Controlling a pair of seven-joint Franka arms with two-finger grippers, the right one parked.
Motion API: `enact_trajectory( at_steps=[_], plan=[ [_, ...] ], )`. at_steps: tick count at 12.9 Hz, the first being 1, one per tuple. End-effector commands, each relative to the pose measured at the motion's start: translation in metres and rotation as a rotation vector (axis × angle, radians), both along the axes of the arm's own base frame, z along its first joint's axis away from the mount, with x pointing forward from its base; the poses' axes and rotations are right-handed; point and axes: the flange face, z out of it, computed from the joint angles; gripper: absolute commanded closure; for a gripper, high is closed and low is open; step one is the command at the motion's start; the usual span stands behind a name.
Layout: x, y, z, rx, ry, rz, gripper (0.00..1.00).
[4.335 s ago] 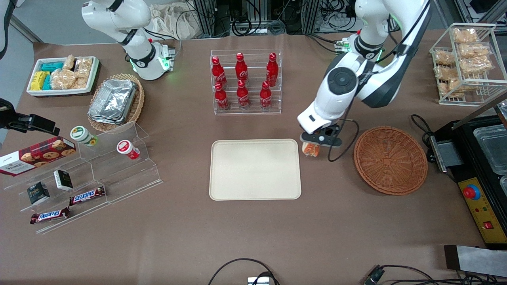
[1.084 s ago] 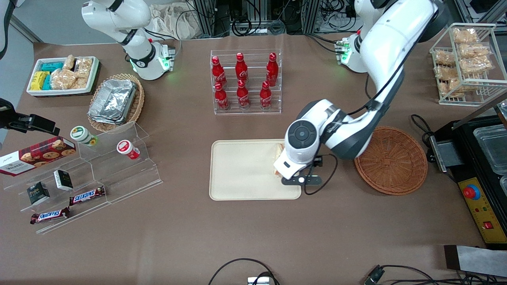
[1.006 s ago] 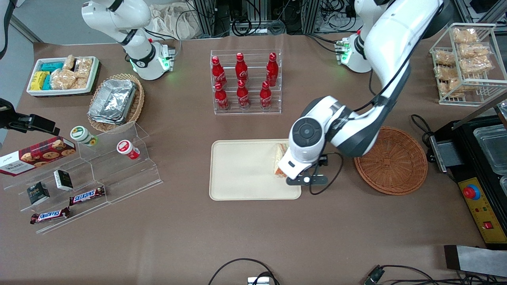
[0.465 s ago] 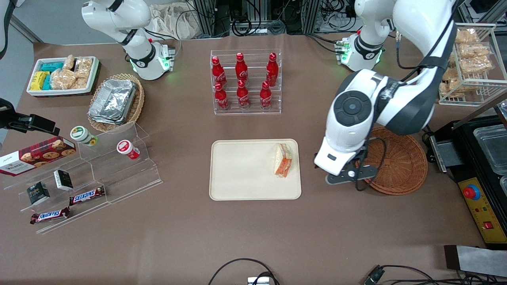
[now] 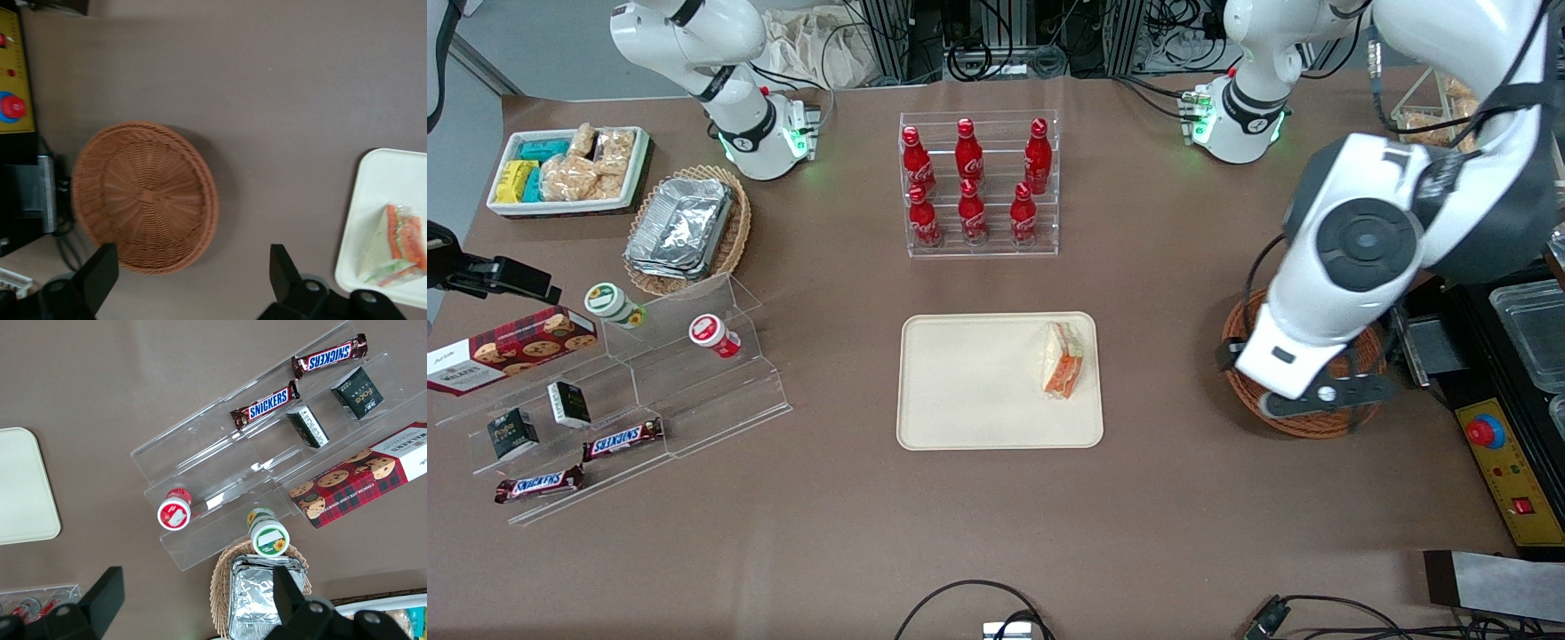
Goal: Place sandwich from basket to tray
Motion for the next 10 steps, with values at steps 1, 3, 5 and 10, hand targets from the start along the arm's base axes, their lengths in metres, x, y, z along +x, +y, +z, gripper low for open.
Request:
enact_trajectory(
  at_steps=[1, 3, 5, 10],
  plan=[
    [0.0, 0.029, 0.018, -0.02, 0.038, -0.009, 0.0],
    [-0.003, 0.048, 0.034, -0.034, 0.035, -0.055, 0.0],
    [-0.007, 0.088, 0.053, -0.078, 0.039, -0.066, 0.0],
    [-0.037, 0.151, 0.097, -0.111, 0.026, -0.179, 0.0]
  ],
)
